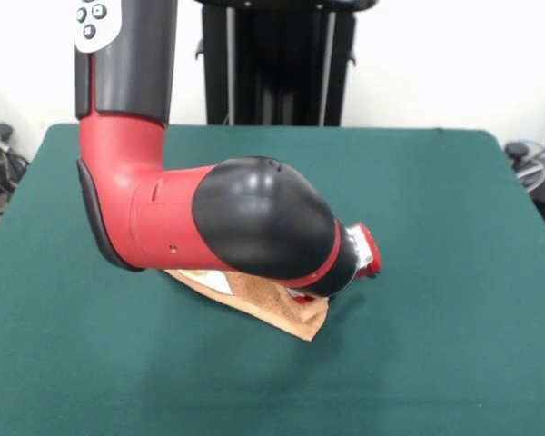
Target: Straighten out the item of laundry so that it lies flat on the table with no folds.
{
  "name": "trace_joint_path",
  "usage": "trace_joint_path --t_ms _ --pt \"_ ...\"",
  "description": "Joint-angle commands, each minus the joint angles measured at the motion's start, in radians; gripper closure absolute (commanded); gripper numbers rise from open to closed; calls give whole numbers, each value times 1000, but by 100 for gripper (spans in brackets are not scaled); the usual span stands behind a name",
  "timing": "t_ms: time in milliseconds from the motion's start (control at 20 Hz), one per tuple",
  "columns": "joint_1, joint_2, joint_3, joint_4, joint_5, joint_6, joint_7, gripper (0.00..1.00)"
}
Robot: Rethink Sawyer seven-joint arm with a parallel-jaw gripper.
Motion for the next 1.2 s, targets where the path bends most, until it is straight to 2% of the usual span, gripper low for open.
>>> trace_joint_path --t_ms 50,200,300,550,650,850,1050,1200 --pt "8 38 8 -63 -32 20 28 0" --pt "3 33 7 -38 -32 0 28 0" --pt "-2 4 4 17 -29 -29 39 0" --pt "2 -184 -15 275 -22 -165 111 0" --pt "1 -181 -15 254 -26 -136 100 0" --pt "-3 -119 -13 138 -42 -50 57 0" --pt "-8 -163 -25 198 -45 -67 74 0" --pt "19 -200 -36 198 -52 -10 92 0"
